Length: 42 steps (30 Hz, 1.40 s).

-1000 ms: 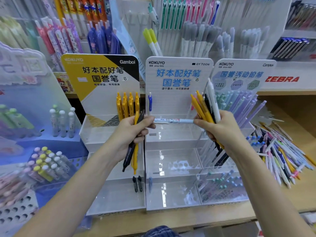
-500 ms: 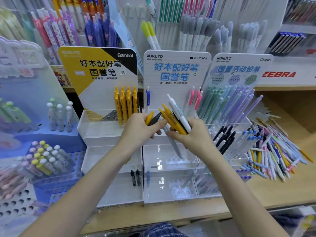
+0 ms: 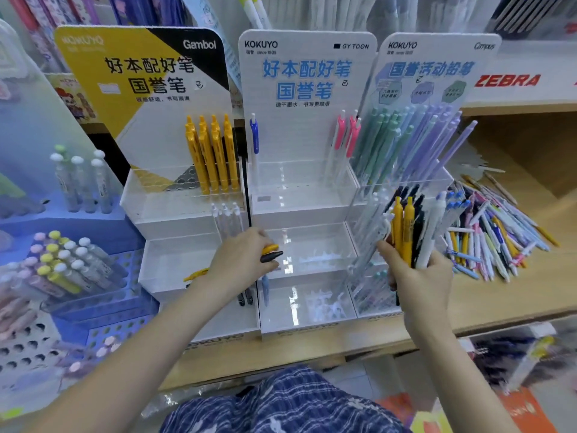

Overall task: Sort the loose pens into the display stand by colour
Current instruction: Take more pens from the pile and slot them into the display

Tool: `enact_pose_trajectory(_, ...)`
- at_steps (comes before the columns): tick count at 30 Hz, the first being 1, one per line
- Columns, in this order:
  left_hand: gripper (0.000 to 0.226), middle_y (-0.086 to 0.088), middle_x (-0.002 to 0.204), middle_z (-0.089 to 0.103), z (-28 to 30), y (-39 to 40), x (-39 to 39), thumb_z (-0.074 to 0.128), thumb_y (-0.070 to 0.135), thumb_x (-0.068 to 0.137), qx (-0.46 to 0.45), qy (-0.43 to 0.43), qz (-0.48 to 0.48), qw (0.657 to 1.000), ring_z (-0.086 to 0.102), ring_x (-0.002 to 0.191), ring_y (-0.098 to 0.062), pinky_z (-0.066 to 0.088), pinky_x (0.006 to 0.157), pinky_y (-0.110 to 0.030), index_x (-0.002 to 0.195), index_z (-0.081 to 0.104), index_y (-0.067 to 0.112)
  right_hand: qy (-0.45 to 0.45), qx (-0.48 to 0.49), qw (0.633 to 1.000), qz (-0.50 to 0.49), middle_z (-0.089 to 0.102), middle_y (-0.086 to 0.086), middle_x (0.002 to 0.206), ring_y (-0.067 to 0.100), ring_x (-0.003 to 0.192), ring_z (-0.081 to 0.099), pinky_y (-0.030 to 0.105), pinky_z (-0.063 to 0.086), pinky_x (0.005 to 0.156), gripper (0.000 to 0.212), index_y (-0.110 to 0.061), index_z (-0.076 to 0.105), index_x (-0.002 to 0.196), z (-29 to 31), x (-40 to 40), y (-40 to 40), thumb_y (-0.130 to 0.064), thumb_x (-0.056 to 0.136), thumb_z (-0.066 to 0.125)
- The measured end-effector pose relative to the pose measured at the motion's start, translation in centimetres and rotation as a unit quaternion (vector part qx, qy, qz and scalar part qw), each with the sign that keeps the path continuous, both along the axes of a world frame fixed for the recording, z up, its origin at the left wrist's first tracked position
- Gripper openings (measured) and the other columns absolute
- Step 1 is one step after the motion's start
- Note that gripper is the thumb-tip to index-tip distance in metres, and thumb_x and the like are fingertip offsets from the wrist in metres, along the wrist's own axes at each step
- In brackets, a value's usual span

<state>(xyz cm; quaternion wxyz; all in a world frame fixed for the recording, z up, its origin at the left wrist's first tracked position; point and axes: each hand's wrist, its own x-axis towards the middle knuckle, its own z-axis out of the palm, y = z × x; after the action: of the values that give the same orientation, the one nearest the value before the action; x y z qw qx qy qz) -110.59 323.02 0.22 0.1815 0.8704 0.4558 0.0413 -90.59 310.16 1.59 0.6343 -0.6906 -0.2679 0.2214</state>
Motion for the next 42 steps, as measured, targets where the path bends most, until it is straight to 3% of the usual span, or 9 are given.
enact_pose_trajectory(3, 0.027, 0.001, 0.108, 0.054, -0.2, 0.0, 0.1, 0.064, 0.034, 0.085, 0.016, 0.000, -0.007, 1.000, 0.056, 0.092, -0.021, 0.034, 0.066, -0.027, 0.104, 0.065, 0.016, 0.017, 0.013, 0.997, -0.071, 0.044, 0.001, 0.046, 0.017, 0.045, 0.039, 0.024, 0.033, 0.044, 0.039, -0.016, 0.043, 0.055, -2.9, -1.4, -2.0, -0.012, 0.079, 0.073)
enact_pose_trajectory(6, 0.025, -0.002, 0.102, 0.057, -0.2, 0.2, 0.2, 0.064, 0.032, 0.085, 0.027, 0.006, -0.019, 0.999, 0.056, 0.089, -0.023, 0.033, 0.062, -0.028, 0.098, 0.065, 0.012, 0.027, 0.021, 0.991, -0.131, 0.050, -0.012, 0.048, 0.006, 0.047, 0.045, 0.018, 0.038, 0.048, 0.035, -0.023, 0.046, 0.059, -5.6, -3.1, -2.5, -0.013, 0.081, 0.071)
enact_pose_trajectory(12, 0.019, -0.002, 0.093, 0.054, -0.3, 0.3, 0.1, 0.063, 0.031, 0.085, 0.042, -0.003, -0.038, 0.998, 0.056, 0.084, -0.024, 0.025, 0.052, -0.028, 0.091, 0.063, 0.013, -0.019, -0.024, 0.987, -0.157, 0.049, -0.004, 0.058, 0.012, 0.056, 0.043, 0.028, 0.038, 0.057, 0.027, -0.026, 0.052, 0.065, -8.3, -4.1, -1.3, -0.015, 0.082, 0.071)
enact_pose_trajectory(17, 0.023, -0.004, 0.100, 0.054, -0.7, 0.4, -0.1, 0.063, 0.030, 0.086, 0.043, -0.016, -0.047, 0.998, 0.055, 0.088, -0.025, 0.032, 0.062, -0.029, 0.098, 0.064, 0.012, -0.109, -0.082, 0.980, -0.142, 0.043, 0.004, 0.054, 0.011, 0.049, 0.035, 0.022, 0.027, 0.048, 0.027, -0.013, 0.051, 0.064, -11.1, -5.5, -1.6, -0.016, 0.082, 0.070)
enact_pose_trajectory(25, 0.021, 0.001, 0.092, 0.049, -0.8, 0.6, -0.2, 0.064, 0.031, 0.085, 0.025, -0.023, -0.056, 0.998, 0.055, 0.083, -0.025, 0.037, 0.062, -0.030, 0.094, 0.063, 0.012, -0.091, -0.134, 0.978, -0.131, 0.050, 0.006, 0.061, 0.018, 0.055, 0.043, 0.027, 0.032, 0.050, 0.016, -0.012, 0.057, 0.076, -11.1, -5.6, -2.1, -0.019, 0.083, 0.070)
enact_pose_trajectory(28, 0.024, -0.005, 0.087, 0.055, -0.7, 0.7, -0.5, 0.066, 0.031, 0.084, 0.016, -0.042, -0.062, 0.997, 0.054, 0.078, -0.025, 0.040, 0.063, -0.033, 0.086, 0.062, 0.008, -0.068, -0.095, 0.982, -0.149, 0.047, 0.005, 0.058, 0.008, 0.051, 0.041, 0.026, 0.034, 0.050, 0.023, -0.018, 0.053, 0.067, -8.4, -5.5, -3.4, -0.017, 0.081, 0.071)
enact_pose_trajectory(35, 0.029, -0.005, 0.071, 0.059, 1.2, -0.9, 1.5, 0.068, 0.031, 0.082, -0.014, -0.159, -0.104, 0.982, 0.055, 0.070, -0.021, 0.040, 0.064, -0.031, 0.080, 0.059, 0.004, 0.060, -0.052, 0.990, 0.117, 0.050, -0.005, 0.046, 0.008, 0.036, 0.038, 0.020, 0.033, 0.038, 0.014, -0.012, 0.062, 0.070, -0.1, -6.2, 0.6, -0.012, 0.077, 0.074)
enact_pose_trajectory(38, 0.023, 0.008, 0.064, 0.048, 2.2, -1.0, 2.3, 0.068, 0.026, 0.082, -0.029, -0.169, -0.149, 0.974, 0.048, 0.064, -0.013, 0.032, 0.057, -0.017, 0.077, 0.053, 0.010, 0.060, -0.053, 0.985, 0.150, 0.039, -0.005, 0.038, 0.011, 0.034, 0.035, 0.019, 0.030, 0.037, 0.030, -0.010, 0.049, 0.060, 0.9, -6.1, 2.0, -0.011, 0.078, 0.073)
enact_pose_trajectory(42, 0.027, 0.013, 0.064, 0.047, 3.0, -0.7, 2.3, 0.071, 0.026, 0.080, -0.052, -0.191, -0.168, 0.966, 0.045, 0.059, -0.002, 0.033, 0.057, -0.014, 0.074, 0.046, 0.020, 0.074, -0.050, 0.978, 0.187, 0.039, 0.000, 0.039, 0.013, 0.036, 0.036, 0.021, 0.032, 0.039, 0.028, -0.008, 0.050, 0.062, 1.8, -5.0, 2.6, -0.013, 0.082, 0.070)
